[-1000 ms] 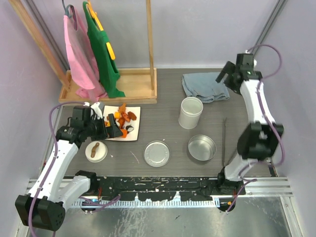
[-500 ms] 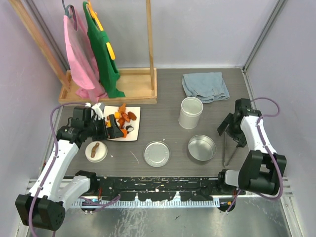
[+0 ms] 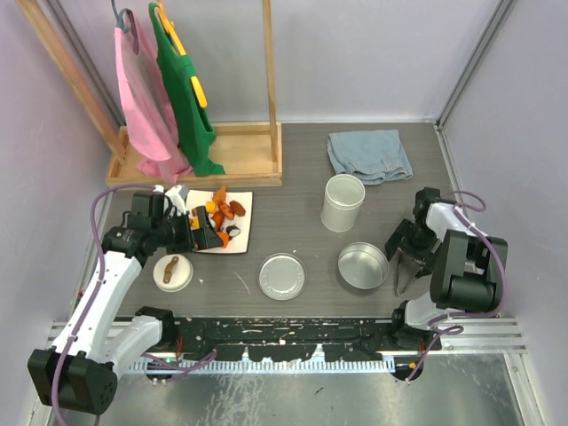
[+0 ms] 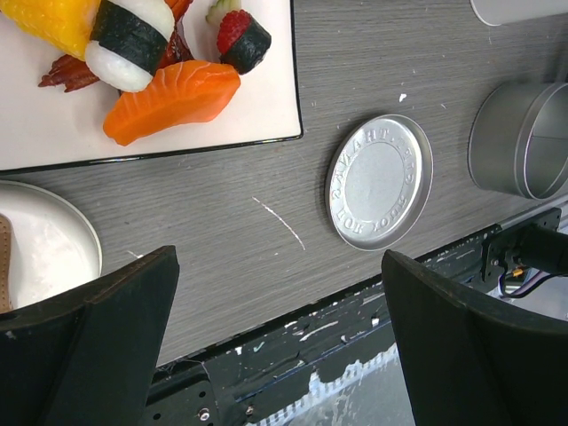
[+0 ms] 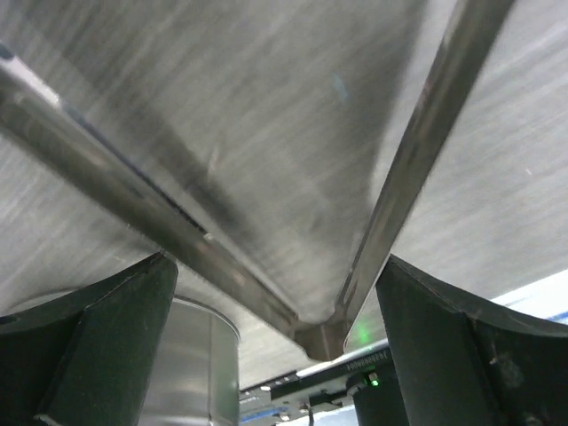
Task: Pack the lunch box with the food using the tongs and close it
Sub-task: Pick up the clamp at the center of the board.
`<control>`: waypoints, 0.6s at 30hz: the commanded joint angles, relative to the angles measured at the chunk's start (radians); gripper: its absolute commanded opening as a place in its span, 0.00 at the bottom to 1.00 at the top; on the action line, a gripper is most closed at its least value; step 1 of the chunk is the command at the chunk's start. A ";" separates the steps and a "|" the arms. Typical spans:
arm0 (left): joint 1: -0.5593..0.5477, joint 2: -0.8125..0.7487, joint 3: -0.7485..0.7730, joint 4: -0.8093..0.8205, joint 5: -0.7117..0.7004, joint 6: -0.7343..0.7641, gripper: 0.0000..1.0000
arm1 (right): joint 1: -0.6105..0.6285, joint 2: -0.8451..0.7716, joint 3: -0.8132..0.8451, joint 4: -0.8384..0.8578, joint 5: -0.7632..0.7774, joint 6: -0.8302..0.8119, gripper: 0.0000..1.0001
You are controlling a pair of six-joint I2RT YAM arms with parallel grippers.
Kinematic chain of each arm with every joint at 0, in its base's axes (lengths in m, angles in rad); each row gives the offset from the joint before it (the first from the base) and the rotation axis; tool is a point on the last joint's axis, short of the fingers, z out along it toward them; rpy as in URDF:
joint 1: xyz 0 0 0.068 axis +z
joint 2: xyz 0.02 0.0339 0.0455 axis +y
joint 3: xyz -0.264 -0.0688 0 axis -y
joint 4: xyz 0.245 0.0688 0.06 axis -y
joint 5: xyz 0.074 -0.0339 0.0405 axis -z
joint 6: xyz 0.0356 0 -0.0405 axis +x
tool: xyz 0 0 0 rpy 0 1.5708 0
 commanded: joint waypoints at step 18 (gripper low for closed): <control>-0.004 0.001 0.003 0.019 -0.008 0.007 0.98 | -0.003 0.438 0.450 0.024 -0.020 -0.173 0.87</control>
